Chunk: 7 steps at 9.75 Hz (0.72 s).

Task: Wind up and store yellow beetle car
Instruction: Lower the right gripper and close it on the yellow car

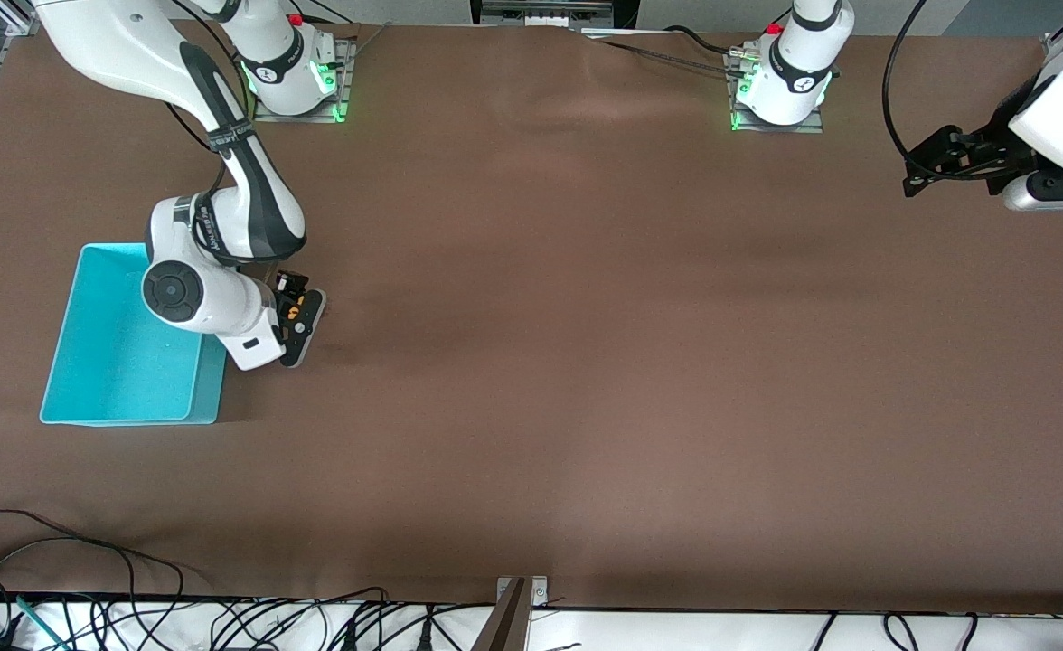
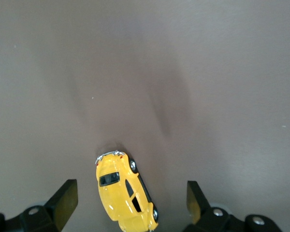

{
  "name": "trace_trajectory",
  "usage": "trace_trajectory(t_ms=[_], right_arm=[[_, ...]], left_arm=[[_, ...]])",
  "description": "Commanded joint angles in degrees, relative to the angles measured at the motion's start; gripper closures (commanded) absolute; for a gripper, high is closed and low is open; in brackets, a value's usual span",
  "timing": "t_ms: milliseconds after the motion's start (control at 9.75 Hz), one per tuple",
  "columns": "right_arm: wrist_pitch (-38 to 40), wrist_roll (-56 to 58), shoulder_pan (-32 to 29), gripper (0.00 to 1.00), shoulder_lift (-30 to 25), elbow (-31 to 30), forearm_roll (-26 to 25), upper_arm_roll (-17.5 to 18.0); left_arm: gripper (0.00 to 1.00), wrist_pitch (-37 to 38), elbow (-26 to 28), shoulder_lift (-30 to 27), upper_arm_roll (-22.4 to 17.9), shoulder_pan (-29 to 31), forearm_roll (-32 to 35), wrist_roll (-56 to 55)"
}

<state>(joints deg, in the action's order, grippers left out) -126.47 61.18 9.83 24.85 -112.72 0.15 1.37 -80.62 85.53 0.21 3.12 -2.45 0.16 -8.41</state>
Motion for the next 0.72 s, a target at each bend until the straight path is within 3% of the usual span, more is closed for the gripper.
trace_trajectory(t_ms=[0, 410, 513, 615], right_arm=[[-7.44, 6.47, -0.25, 0.00, -3.06, -7.49, -0.68, -1.10], [-12.04, 11.86, -0.34, 0.00, -3.67, -11.28, -0.24, -3.12], [-12.39, 11.77, -0.34, 0.09, -3.76, -12.07, 0.02, -3.04], [-12.31, 11.43, -0.34, 0.29, -3.85, -12.25, 0.20, -3.04]], left_arm=[[0.00, -1.55, 2.78, -0.91, -1.87, 0.69, -0.67, -0.55], [0.00, -1.13, 3.07, -1.27, -2.33, 0.43, -1.74, -1.25], [0.00, -0.95, 2.89, -1.09, -2.33, 0.34, -1.65, -1.26], [0.00, -0.86, 2.89, -1.09, -2.33, 0.34, -1.74, -1.26]])
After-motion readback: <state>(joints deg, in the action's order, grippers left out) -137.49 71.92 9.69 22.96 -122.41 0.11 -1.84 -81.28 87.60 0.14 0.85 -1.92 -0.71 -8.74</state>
